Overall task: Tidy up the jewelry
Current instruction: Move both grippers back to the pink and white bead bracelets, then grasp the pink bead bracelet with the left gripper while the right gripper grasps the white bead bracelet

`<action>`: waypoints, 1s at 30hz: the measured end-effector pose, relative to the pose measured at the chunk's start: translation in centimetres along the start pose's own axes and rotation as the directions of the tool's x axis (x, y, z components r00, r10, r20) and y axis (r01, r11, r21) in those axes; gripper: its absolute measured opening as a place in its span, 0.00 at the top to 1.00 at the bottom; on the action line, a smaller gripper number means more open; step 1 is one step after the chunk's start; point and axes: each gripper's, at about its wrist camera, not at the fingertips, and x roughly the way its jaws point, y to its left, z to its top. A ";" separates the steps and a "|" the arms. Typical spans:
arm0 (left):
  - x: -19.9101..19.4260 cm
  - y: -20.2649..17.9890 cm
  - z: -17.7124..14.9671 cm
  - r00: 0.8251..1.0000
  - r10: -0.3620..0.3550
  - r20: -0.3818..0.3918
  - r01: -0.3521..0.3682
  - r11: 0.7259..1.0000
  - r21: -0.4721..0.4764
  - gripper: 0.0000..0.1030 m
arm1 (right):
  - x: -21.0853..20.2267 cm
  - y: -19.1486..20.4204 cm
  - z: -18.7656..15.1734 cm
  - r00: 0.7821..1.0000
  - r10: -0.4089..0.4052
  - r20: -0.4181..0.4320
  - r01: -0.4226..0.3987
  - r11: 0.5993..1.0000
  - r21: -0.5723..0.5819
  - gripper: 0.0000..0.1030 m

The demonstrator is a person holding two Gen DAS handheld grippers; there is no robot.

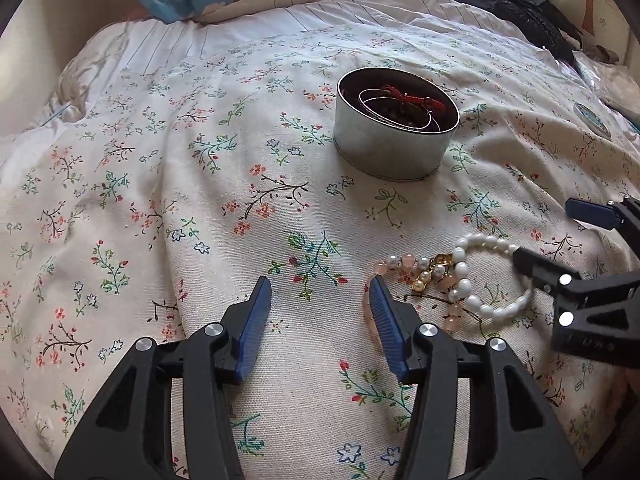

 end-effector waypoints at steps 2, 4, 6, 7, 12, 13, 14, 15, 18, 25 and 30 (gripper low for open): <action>-0.5 -0.2 0.1 1.000 -0.002 0.026 0.001 1.000 0.009 0.53 | -0.5 -0.3 0.1 0.998 0.062 0.023 -0.062 0.998 0.017 0.19; -1.2 -0.6 0.2 0.998 -0.014 0.059 0.012 1.000 0.025 0.53 | -0.6 0.2 0.3 0.993 0.116 0.033 -0.116 0.993 0.004 0.19; -1.3 -1.1 0.2 0.998 -0.020 0.065 0.017 0.999 0.044 0.53 | 0.0 0.8 0.5 0.984 0.177 0.011 -0.177 0.984 0.003 0.19; -1.1 -1.3 0.2 0.998 -0.020 0.057 0.017 0.998 0.053 0.53 | 0.3 1.0 0.5 0.983 0.185 -0.001 -0.185 0.983 -0.005 0.19; -0.1 -2.4 0.0 0.999 -0.028 0.017 0.026 0.994 0.104 0.54 | 0.9 2.0 0.4 0.976 0.216 -0.038 -0.217 0.976 -0.016 0.39; 0.0 -2.8 -0.2 0.999 -0.031 0.010 0.030 0.992 0.122 0.59 | 1.0 2.3 0.4 0.975 0.218 -0.042 -0.219 0.975 -0.025 0.44; 0.1 -3.3 -0.4 1.000 -0.030 0.003 0.029 0.989 0.144 0.66 | 1.0 2.5 0.2 0.974 0.220 -0.048 -0.222 0.974 -0.036 0.50; 0.2 -3.8 -0.5 1.000 -0.028 0.001 0.027 0.985 0.171 0.70 | 1.1 2.7 0.1 0.974 0.222 -0.054 -0.225 0.973 -0.047 0.52; -0.1 -5.0 -0.9 0.998 -0.062 -0.007 0.062 0.974 0.216 0.93 | 1.1 2.3 0.0 0.955 0.291 -0.063 -0.292 0.956 -0.011 0.69; -2.1 -2.6 -0.1 0.964 -0.262 0.038 0.261 0.964 0.047 0.93 | 0.6 -1.8 -0.4 0.847 0.532 0.022 -0.522 0.823 0.225 0.92; -3.5 -1.5 -0.1 0.935 -0.342 0.096 0.346 0.938 -0.028 0.93 | -0.3 -3.1 -0.5 0.748 0.653 0.120 -0.655 0.697 0.292 0.92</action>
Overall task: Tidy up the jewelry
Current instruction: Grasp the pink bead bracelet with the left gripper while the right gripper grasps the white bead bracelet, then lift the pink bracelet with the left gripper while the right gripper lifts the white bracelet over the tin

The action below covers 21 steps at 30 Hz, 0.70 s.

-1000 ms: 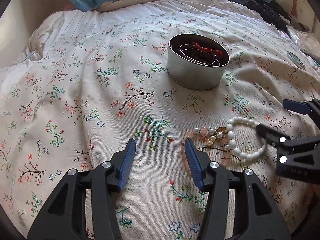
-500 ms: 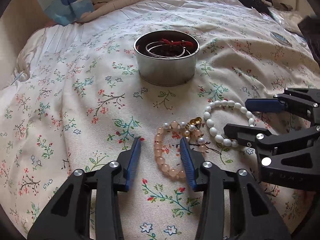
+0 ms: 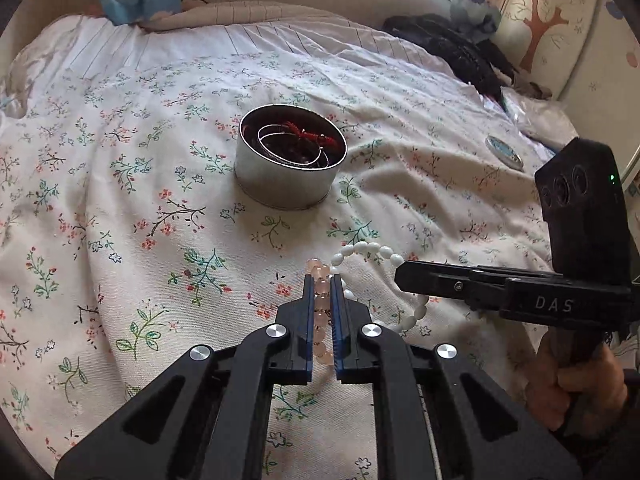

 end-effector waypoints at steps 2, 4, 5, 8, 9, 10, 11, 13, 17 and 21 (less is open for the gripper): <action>-0.4 0.0 0.1 1.000 -0.012 0.022 0.012 1.000 -0.011 0.93 | -0.7 -0.1 0.1 0.998 0.060 0.028 -0.061 0.998 0.028 0.92; -0.9 0.0 0.3 0.999 -0.017 0.048 0.018 1.000 -0.017 0.93 | -1.2 -0.3 0.3 0.991 0.118 0.056 -0.121 0.991 0.051 0.92; -1.2 -0.1 0.4 0.998 -0.019 0.061 0.021 1.000 -0.022 0.93 | -1.4 -0.2 0.4 0.987 0.145 0.070 -0.149 0.987 0.061 0.92; -1.9 -0.2 0.8 0.995 -0.012 0.102 0.015 0.999 -0.030 0.93 | -2.3 -0.2 0.9 0.967 0.222 0.124 -0.232 0.970 0.073 0.92; -2.1 -0.3 0.9 0.993 -0.005 0.115 0.009 0.999 -0.032 0.93 | -2.8 -0.3 1.0 0.960 0.241 0.144 -0.252 0.965 0.069 0.92; -2.2 -0.3 1.2 0.992 -0.002 0.127 0.006 0.999 -0.034 0.93 | -3.2 -0.1 1.2 0.953 0.253 0.166 -0.266 0.962 0.061 0.92; -2.4 -0.3 1.4 0.990 -0.002 0.138 0.008 0.999 -0.038 0.93 | -3.4 0.2 1.5 0.947 0.264 0.183 -0.278 0.959 0.052 0.92; -2.6 -0.2 1.9 0.987 0.001 0.160 0.007 0.999 -0.048 0.93 | -3.9 0.4 1.9 0.935 0.279 0.217 -0.294 0.955 0.038 0.92; -2.7 -0.3 2.7 0.981 0.010 0.191 0.001 0.998 -0.058 0.93 | -4.6 0.5 2.7 0.916 0.297 0.272 -0.315 0.949 0.027 0.92; -2.5 -0.6 3.3 0.978 0.020 0.210 -0.008 0.998 -0.060 0.93 | -4.8 0.4 3.6 0.901 0.312 0.302 -0.334 0.942 0.024 0.92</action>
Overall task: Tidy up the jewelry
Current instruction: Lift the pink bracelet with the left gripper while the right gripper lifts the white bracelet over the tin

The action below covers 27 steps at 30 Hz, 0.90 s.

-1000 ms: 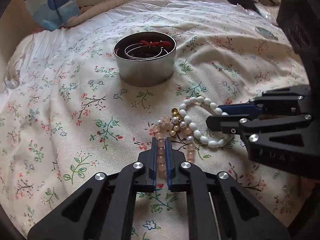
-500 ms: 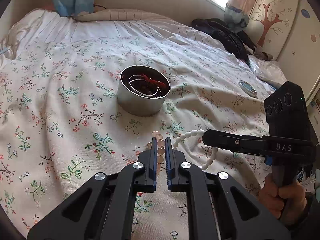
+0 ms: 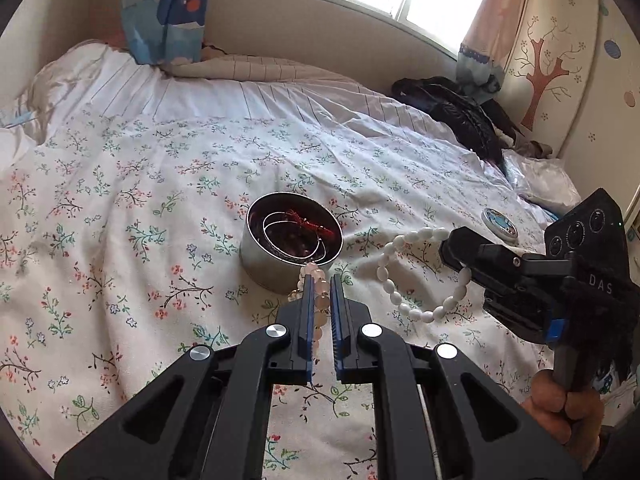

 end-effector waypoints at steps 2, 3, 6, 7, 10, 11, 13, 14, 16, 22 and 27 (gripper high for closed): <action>0.2 -0.1 0.3 1.000 0.004 0.008 -0.004 1.000 -0.001 0.93 | 0.2 0.0 0.3 1.000 0.006 0.010 -0.006 1.000 -0.001 0.92; 0.3 -0.1 0.4 1.000 0.003 0.009 -0.003 1.000 -0.002 0.93 | 0.3 0.0 0.5 1.000 0.010 0.014 -0.010 1.000 -0.002 0.92; 0.6 -0.3 0.8 1.000 0.007 0.018 -0.007 1.000 0.000 0.93 | 0.6 -0.1 0.9 1.000 0.013 0.023 -0.013 1.000 -0.002 0.92; 0.7 -0.4 0.9 1.000 0.008 0.020 -0.008 1.000 0.000 0.93 | 0.7 -0.1 1.1 1.000 0.014 0.025 -0.014 1.000 -0.002 0.92; 1.1 -0.6 1.3 1.000 0.010 0.026 -0.010 1.000 0.005 0.93 | 1.1 -0.2 1.6 0.999 0.014 0.029 -0.014 1.000 -0.002 0.92; 1.3 -0.7 1.4 1.000 0.012 0.028 -0.012 1.000 0.006 0.93 | 1.2 -0.2 1.7 0.999 0.013 0.030 -0.013 1.000 -0.003 0.92; 1.6 -0.8 1.7 0.999 0.012 0.031 -0.012 1.000 0.009 0.93 | 1.5 -0.3 1.9 0.999 0.010 0.030 -0.010 1.000 -0.004 0.92; 1.7 -0.8 1.8 0.999 0.012 0.034 -0.013 1.000 0.011 0.93 | 1.6 -0.3 2.0 1.000 0.008 0.030 -0.008 1.000 -0.006 0.92; 1.8 -0.9 2.1 0.999 0.011 0.039 -0.011 1.000 0.011 0.93 | 1.9 -0.5 2.2 1.000 0.005 0.030 -0.004 1.000 -0.008 0.92; 2.6 -0.9 2.8 0.999 0.012 0.048 -0.012 1.000 0.007 0.93 | 2.7 -0.9 2.9 0.999 -0.016 0.029 0.016 1.000 -0.014 0.92; 3.8 -0.7 3.6 0.999 0.009 0.047 -0.009 1.000 -0.002 0.93 | 3.2 -1.4 3.6 0.999 -0.031 0.038 0.031 0.999 -0.013 0.92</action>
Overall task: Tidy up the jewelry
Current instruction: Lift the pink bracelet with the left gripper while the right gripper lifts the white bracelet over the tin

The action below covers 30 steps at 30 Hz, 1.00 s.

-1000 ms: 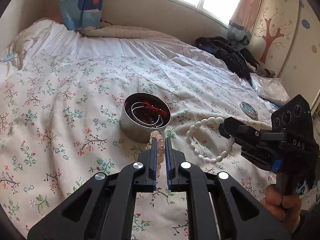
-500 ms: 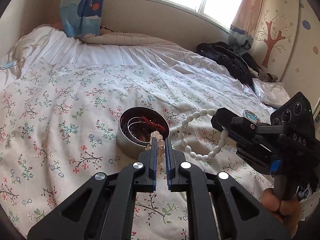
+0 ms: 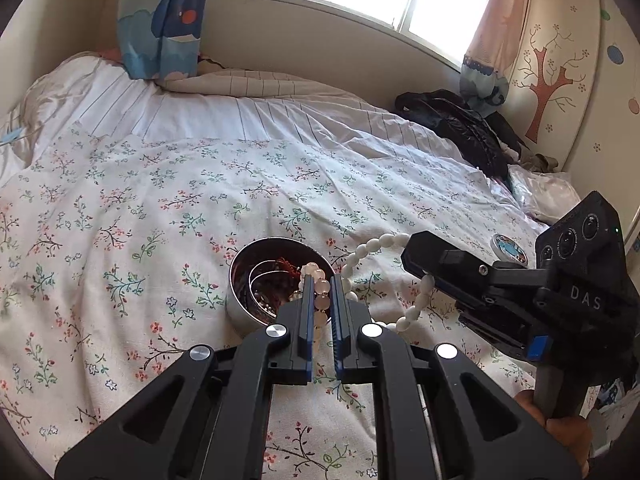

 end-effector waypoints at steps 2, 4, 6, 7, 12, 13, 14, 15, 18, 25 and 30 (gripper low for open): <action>0.4 0.1 0.2 1.000 0.000 -0.001 -0.001 1.000 -0.003 0.93 | 0.2 -0.2 0.2 1.000 -0.005 0.002 0.005 1.000 0.000 0.92; 0.7 0.3 0.4 1.000 0.001 0.000 -0.001 1.000 -0.009 0.93 | 0.3 -0.4 0.5 1.000 -0.008 0.005 0.008 1.000 0.000 0.92; 0.7 0.5 0.5 1.000 0.004 0.003 -0.004 1.000 -0.014 0.93 | 0.4 -0.5 0.6 1.000 -0.011 0.008 0.011 1.000 0.000 0.92; 0.8 0.6 0.6 1.000 0.004 0.004 -0.004 1.000 -0.018 0.93 | 0.4 -0.6 0.7 1.000 -0.010 0.009 0.010 1.000 0.001 0.92; 0.8 1.1 0.8 1.000 0.006 0.014 -0.006 0.999 -0.034 0.93 | 0.4 -0.7 1.0 1.000 -0.010 0.017 0.010 1.000 0.001 0.92; 0.7 1.1 0.9 1.000 0.006 0.015 -0.006 0.999 -0.034 0.93 | 0.4 -0.7 1.0 1.000 -0.010 0.019 0.010 1.000 0.001 0.92; 0.7 1.1 0.9 1.000 0.007 0.016 -0.007 0.999 -0.035 0.93 | 0.4 -0.8 1.1 1.000 -0.009 0.020 0.009 1.000 0.001 0.92; 0.8 1.2 0.9 1.000 0.008 0.017 -0.007 0.999 -0.035 0.93 | 0.5 -0.8 1.2 1.000 -0.009 0.021 0.009 1.000 0.001 0.92; 0.8 1.2 1.0 1.000 0.008 0.019 -0.007 0.999 -0.036 0.93 | 0.5 -0.7 1.3 1.000 -0.008 0.024 0.008 1.000 -0.002 0.92; 1.0 1.3 1.2 1.000 0.004 0.022 -0.003 0.999 -0.041 0.93 | 1.2 -0.8 1.7 1.000 -0.016 0.018 0.016 1.000 -0.010 0.92; 1.4 1.3 1.4 1.000 0.001 0.020 0.000 0.999 -0.042 0.93 | 1.6 -0.8 1.9 1.000 -0.022 0.014 0.022 1.000 -0.014 0.92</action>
